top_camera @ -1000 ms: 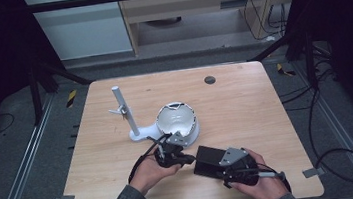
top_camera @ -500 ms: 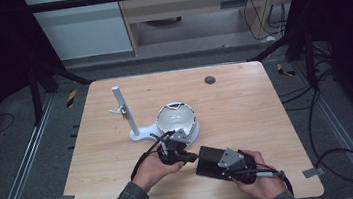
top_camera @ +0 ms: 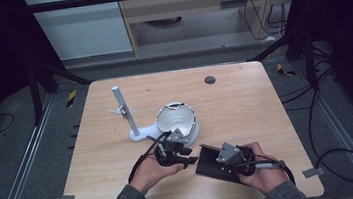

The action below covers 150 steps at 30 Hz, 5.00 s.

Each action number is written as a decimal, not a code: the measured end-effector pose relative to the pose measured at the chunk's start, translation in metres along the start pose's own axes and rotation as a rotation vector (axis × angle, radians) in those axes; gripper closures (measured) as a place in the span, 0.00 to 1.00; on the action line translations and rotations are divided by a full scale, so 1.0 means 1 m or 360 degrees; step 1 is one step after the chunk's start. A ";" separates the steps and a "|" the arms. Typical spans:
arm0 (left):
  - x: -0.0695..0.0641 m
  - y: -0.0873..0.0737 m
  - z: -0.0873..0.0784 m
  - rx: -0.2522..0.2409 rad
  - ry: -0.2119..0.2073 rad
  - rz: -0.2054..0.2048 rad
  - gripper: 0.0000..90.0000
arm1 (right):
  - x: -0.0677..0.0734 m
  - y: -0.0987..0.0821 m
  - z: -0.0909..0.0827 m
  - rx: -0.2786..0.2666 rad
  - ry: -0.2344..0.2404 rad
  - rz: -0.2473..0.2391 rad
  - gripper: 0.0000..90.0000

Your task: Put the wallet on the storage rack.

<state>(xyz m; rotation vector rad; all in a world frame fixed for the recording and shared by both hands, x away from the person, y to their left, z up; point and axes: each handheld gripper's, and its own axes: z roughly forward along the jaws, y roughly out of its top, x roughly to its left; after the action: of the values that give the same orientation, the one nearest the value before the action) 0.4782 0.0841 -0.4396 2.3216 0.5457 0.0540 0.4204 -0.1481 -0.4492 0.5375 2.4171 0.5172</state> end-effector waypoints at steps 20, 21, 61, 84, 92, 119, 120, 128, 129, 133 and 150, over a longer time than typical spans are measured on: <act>-0.001 0.004 -0.004 -0.0030 0.0051 -0.0014 0.28 | -0.032 -0.001 -0.012 -0.0176 0.0058 0.0164 0.93; -0.001 0.004 -0.004 -0.0044 0.0054 -0.0025 0.28 | -0.032 -0.001 -0.013 -0.0181 0.0057 0.0167 0.93; 0.004 0.005 0.022 -0.0017 -0.0004 -0.0049 0.22 | -0.034 0.010 -0.029 -0.0295 0.0055 0.0142 0.93; 0.007 0.006 0.029 -0.0044 -0.0115 -0.0119 0.34 | -0.038 0.010 -0.043 -0.0444 0.0036 0.0182 0.93; 0.011 0.007 0.009 -0.0141 -0.0134 -0.0175 0.69 | -0.036 0.006 -0.048 -0.0554 0.0055 0.0116 0.93; 0.000 0.050 -0.061 -0.0258 0.0091 -0.0047 0.91 | -0.015 -0.031 -0.013 -0.0444 0.0188 0.0296 0.24; 0.000 0.051 -0.064 -0.0252 0.0112 -0.0046 0.90 | -0.016 -0.033 -0.010 -0.0429 0.0186 0.0321 0.23; 0.000 0.058 -0.081 -0.0201 0.0180 0.0000 0.90 | -0.027 -0.049 0.008 -0.0396 0.0003 0.0634 0.17; 0.000 0.061 -0.086 -0.0187 0.0197 0.0008 0.91 | -0.028 -0.051 0.011 -0.0387 -0.0039 0.0670 0.16; -0.001 0.066 -0.095 -0.0138 0.0229 0.0037 0.91 | -0.030 -0.059 0.019 -0.0340 -0.0114 0.0778 0.14; 0.002 0.084 -0.115 -0.0075 0.0266 0.0069 0.91 | -0.026 -0.070 0.032 -0.0284 -0.0042 0.0962 0.08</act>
<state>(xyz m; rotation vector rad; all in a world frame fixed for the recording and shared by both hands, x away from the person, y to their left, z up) 0.4885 0.1067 -0.2996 2.2956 0.5702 0.2804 0.4417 -0.2126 -0.4943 1.1918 2.1281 0.9552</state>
